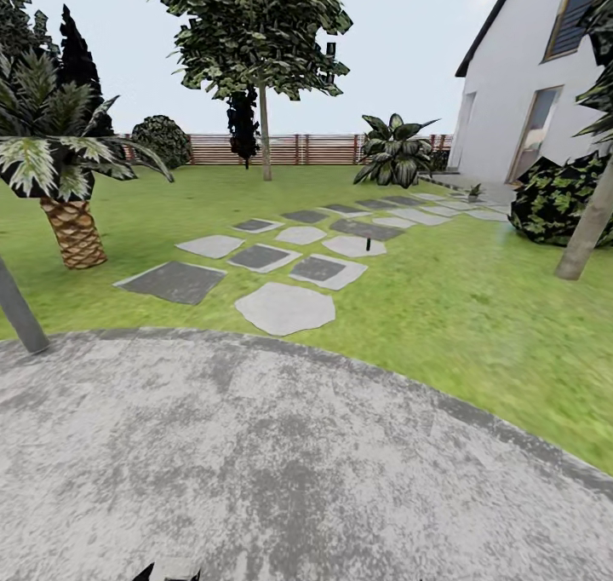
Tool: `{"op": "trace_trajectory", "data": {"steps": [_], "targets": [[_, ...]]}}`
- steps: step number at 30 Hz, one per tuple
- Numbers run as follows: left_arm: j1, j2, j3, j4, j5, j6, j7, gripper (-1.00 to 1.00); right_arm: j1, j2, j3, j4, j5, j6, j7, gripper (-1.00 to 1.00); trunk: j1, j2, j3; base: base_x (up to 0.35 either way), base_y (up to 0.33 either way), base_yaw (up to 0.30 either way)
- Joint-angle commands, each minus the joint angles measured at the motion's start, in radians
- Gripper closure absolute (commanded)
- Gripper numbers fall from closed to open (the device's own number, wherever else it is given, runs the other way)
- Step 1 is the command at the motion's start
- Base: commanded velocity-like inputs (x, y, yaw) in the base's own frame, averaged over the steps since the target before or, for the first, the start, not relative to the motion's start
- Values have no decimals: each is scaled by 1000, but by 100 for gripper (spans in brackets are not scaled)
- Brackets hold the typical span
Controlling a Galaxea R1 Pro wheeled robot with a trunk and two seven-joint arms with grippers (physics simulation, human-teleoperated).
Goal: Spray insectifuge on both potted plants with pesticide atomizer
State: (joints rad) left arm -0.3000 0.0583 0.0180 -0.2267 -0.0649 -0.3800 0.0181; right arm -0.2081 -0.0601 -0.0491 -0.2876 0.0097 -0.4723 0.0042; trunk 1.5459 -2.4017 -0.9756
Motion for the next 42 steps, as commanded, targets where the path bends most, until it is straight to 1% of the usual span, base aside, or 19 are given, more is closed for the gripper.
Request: {"op": "trace_trajectory", "data": {"steps": [1,42], "targets": [[-1,0,2,2,-7,-3,2,-100,-1,0,-3,1,1,-3,0,-100,0,0,-1,340,0,0],[-1,0,2,3,-6,-4,2,-100,-1,0,-2,2,2,-3,0,-100,0,0,-1,340,0,0]]}}
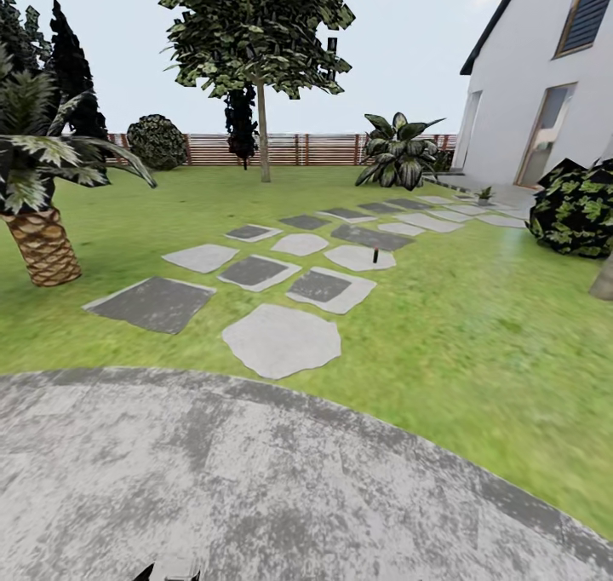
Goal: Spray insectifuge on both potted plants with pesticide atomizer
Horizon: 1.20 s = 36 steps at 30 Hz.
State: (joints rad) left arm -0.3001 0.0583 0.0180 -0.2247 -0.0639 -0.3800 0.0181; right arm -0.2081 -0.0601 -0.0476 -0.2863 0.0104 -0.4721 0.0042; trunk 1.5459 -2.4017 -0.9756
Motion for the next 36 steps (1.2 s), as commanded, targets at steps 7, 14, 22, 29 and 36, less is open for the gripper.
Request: {"op": "trace_trajectory", "data": {"steps": [7,14,22,29,36], "targets": [[0,0,2,1,-7,-3,2,-100,-1,0,-3,1,2,-3,0,-100,0,0,-1,340,0,0],[0,0,2,1,-7,-3,2,-100,-1,0,-3,1,2,-3,0,-100,0,0,-1,340,0,0],[0,0,2,1,-7,-3,2,-100,-1,0,-3,1,2,-3,0,-100,0,0,-1,340,0,0],[0,0,2,2,-7,-3,2,-100,-1,0,-3,1,2,-3,0,-100,0,0,-1,340,0,0],[0,0,2,2,-7,-3,2,-100,-1,0,-3,1,2,-3,0,-100,0,0,-1,340,0,0]]}}
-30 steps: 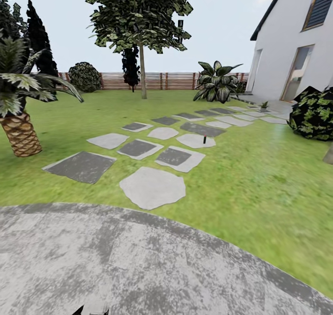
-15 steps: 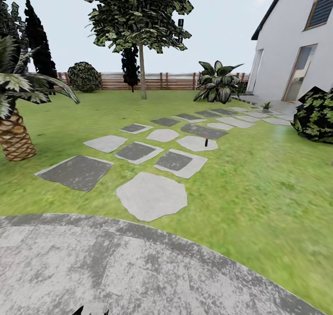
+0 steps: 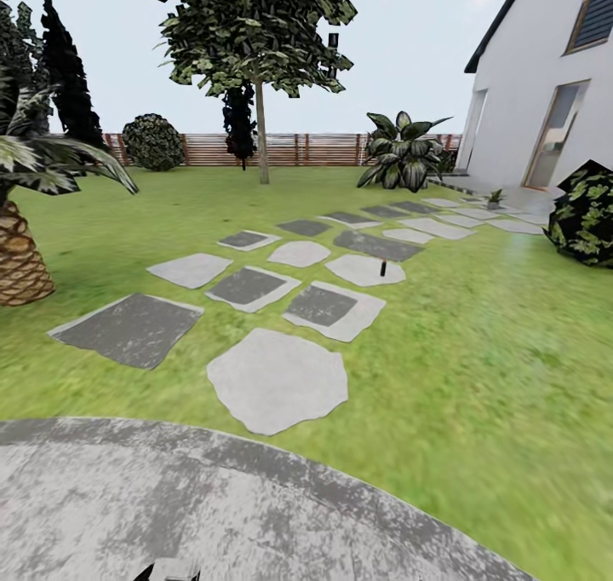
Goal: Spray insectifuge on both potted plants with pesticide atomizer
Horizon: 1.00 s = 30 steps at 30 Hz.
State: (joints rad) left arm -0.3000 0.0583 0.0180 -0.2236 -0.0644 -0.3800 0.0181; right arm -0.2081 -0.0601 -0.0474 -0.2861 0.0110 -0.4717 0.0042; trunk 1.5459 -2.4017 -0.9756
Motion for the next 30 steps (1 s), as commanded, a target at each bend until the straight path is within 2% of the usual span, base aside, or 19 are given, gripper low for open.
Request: {"op": "trace_trajectory", "data": {"steps": [1,30], "targets": [[-1,0,2,1,-6,-3,2,-100,-1,0,-3,1,1,-3,1,-100,0,0,-1,340,0,0],[-1,0,2,0,-6,-3,2,-100,-1,-1,-3,1,2,-3,2,-100,0,0,-1,340,0,0]]}}
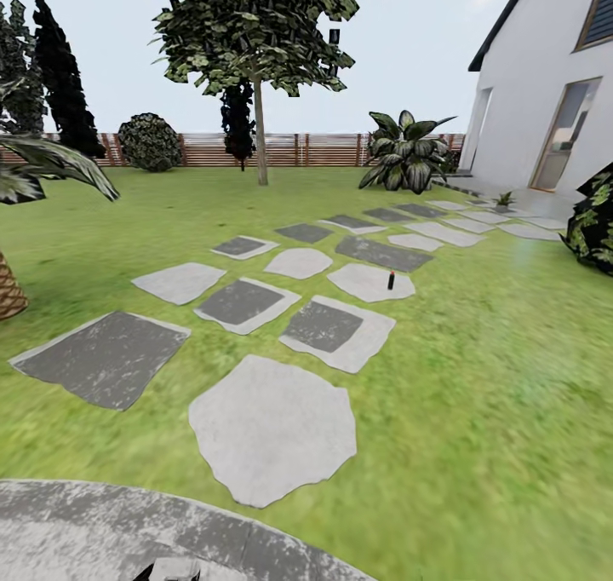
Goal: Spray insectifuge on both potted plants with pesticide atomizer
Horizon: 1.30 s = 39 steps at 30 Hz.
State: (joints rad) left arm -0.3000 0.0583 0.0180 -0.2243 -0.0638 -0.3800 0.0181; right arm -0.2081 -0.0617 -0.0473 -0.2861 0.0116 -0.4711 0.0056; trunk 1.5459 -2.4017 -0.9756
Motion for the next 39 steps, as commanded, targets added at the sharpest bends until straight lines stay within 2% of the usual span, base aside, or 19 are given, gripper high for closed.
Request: {"op": "trace_trajectory", "data": {"steps": [1,39], "targets": [[-1,0,2,1,-7,-3,2,-100,-1,0,-3,1,1,-3,1,-100,0,0,-1,340,0,0],[-1,0,2,1,-8,-3,2,-100,-1,0,-3,1,0,-4,-1,-100,0,0,-1,340,0,0]]}}
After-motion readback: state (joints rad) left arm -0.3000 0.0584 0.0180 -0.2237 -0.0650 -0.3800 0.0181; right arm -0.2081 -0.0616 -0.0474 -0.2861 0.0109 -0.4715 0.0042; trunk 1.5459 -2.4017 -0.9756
